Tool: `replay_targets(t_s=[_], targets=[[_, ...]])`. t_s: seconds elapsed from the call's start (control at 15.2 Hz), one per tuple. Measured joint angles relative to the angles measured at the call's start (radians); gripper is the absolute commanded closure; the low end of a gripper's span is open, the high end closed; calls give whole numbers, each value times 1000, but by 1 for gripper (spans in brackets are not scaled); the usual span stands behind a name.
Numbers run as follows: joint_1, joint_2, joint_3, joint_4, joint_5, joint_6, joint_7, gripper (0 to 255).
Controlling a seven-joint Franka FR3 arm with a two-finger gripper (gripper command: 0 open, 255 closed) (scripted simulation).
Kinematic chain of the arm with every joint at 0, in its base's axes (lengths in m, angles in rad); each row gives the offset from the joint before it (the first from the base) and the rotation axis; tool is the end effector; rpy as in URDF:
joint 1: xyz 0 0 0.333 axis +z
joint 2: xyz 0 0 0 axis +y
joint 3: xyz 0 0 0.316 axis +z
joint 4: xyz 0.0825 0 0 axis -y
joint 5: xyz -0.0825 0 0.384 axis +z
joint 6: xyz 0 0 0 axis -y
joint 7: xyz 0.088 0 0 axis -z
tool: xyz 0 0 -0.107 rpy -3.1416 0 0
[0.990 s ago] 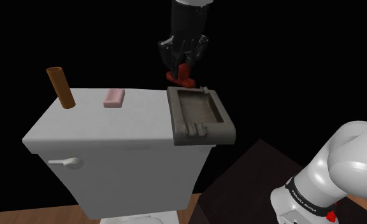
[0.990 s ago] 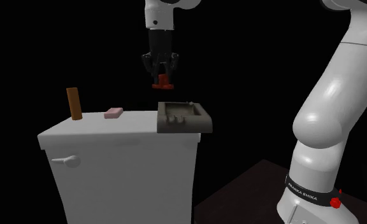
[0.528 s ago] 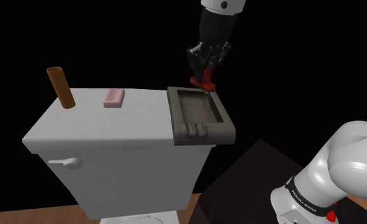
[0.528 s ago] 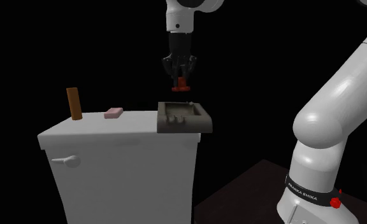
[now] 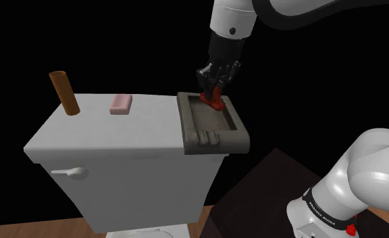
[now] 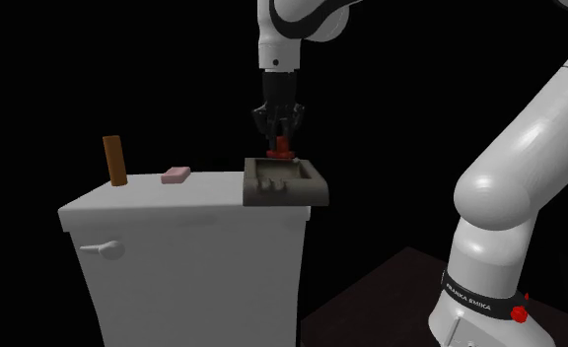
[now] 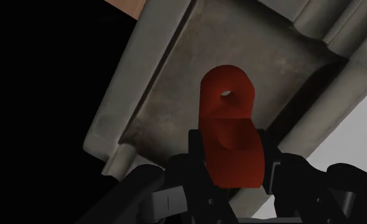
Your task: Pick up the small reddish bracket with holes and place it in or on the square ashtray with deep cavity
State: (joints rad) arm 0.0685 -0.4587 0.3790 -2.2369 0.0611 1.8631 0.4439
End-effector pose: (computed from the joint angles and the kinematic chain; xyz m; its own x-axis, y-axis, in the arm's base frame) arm 0.3783 0.2077 0.5397 0.9944 -0.0401 0.0974 -0.0470 -0.9964 0.0699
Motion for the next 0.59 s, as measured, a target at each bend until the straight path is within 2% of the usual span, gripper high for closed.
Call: replay_targets(t_s=[0.2,0.59], targets=[[1,4,4,-40,1,43,2,255],[2,5,6,-58,2,63,4,255]])
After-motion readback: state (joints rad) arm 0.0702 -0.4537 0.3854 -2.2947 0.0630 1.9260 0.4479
